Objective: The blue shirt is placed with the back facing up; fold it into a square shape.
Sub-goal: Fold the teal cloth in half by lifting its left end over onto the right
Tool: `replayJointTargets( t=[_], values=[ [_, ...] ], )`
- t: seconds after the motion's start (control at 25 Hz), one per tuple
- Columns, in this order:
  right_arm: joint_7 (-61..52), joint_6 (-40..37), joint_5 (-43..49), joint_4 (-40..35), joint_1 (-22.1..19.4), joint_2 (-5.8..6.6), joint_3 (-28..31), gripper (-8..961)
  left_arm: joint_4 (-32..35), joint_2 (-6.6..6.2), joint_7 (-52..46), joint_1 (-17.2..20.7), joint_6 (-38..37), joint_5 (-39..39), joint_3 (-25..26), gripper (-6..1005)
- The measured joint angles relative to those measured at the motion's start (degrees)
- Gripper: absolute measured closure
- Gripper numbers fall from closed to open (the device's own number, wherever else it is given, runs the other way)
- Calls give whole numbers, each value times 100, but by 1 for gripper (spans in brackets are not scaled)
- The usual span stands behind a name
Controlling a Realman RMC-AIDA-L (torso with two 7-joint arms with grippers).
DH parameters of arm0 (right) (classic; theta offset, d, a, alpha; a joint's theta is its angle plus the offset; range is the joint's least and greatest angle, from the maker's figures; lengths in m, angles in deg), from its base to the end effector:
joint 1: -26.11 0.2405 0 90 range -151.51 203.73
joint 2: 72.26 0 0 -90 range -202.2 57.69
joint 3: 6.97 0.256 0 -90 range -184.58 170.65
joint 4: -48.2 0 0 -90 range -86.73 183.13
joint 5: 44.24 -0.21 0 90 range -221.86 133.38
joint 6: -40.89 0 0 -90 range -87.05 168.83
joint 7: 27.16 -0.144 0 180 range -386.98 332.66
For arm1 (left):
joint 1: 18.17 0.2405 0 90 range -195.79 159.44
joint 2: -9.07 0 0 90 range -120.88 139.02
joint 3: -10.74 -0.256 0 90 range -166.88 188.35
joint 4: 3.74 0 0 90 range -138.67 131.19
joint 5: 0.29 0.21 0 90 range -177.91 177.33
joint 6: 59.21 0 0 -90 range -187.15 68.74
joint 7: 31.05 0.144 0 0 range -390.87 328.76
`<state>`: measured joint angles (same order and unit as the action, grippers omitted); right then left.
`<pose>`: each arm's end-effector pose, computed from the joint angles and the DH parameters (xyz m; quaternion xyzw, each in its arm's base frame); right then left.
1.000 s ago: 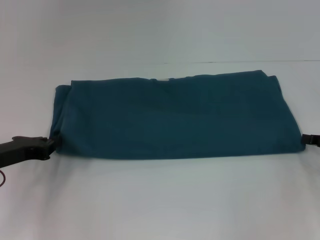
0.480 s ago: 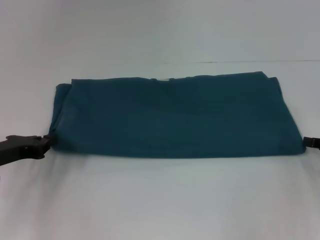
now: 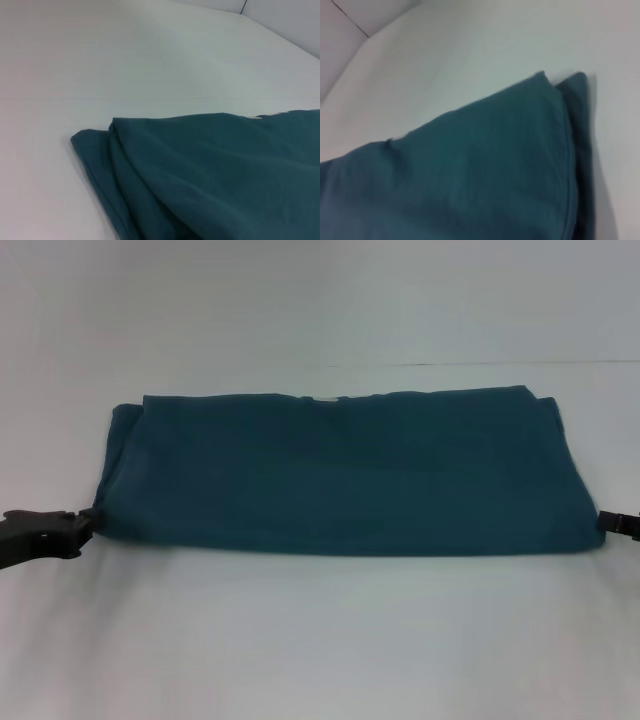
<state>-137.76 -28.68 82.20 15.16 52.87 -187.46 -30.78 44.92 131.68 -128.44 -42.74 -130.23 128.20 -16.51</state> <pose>0.3694 0.3313 0.0422 -0.7414 0.5738 0.2089 0.2782 -0.3451 0.3309 0.0382 -0.8325 -0.4251 -0.1481 0.3229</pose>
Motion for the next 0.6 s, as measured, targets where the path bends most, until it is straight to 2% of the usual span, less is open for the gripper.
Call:
replayJointTargets(
  t=[0.32, 0.36, 0.6],
  values=[
    [625, -473, -480, 1, -125, -34, 10, 861, 283, 43, -102, 201, -141, -44, 216, 946],
    [630, -513, -540, -11, -147, -30, 13, 821, 343, 54, -146, 250, -155, -48, 316, 943],
    [787, -922, -1396, -28, -323, 75, 18, 597, 422, 70, -730, 407, -288, -42, 659, 766]
  ],
)
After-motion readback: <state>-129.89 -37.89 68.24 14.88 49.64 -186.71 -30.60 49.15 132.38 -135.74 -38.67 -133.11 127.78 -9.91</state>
